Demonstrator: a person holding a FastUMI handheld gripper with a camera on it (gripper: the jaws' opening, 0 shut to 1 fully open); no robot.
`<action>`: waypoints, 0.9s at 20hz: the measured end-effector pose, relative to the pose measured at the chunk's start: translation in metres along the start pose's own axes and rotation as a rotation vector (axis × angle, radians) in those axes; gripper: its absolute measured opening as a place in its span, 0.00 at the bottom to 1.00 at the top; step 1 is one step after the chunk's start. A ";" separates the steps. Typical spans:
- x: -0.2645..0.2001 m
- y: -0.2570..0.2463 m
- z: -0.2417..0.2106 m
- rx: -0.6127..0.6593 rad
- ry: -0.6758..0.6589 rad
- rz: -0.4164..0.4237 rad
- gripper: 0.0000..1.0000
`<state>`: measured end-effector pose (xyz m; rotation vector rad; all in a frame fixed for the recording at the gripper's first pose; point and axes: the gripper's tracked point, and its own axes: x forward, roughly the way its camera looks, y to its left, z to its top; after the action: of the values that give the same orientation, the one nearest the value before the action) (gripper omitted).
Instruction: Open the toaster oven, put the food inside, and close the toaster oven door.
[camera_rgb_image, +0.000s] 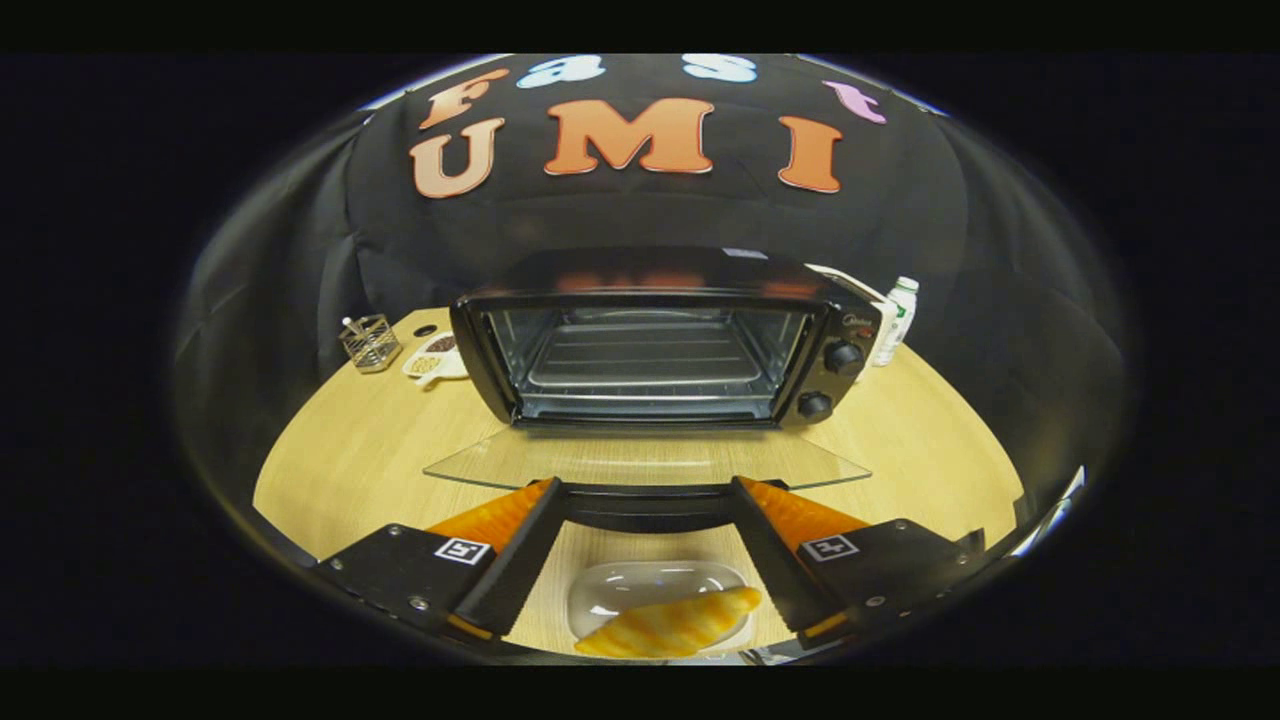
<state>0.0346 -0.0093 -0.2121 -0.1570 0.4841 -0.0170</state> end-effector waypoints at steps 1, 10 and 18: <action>0.001 0.000 -0.006 -0.003 0.012 0.000 0.97; 0.022 0.001 -0.066 0.020 0.137 0.000 0.98; 0.025 0.001 -0.069 0.005 0.151 0.002 0.98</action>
<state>0.0252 -0.0199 -0.2838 -0.1508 0.6344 -0.0282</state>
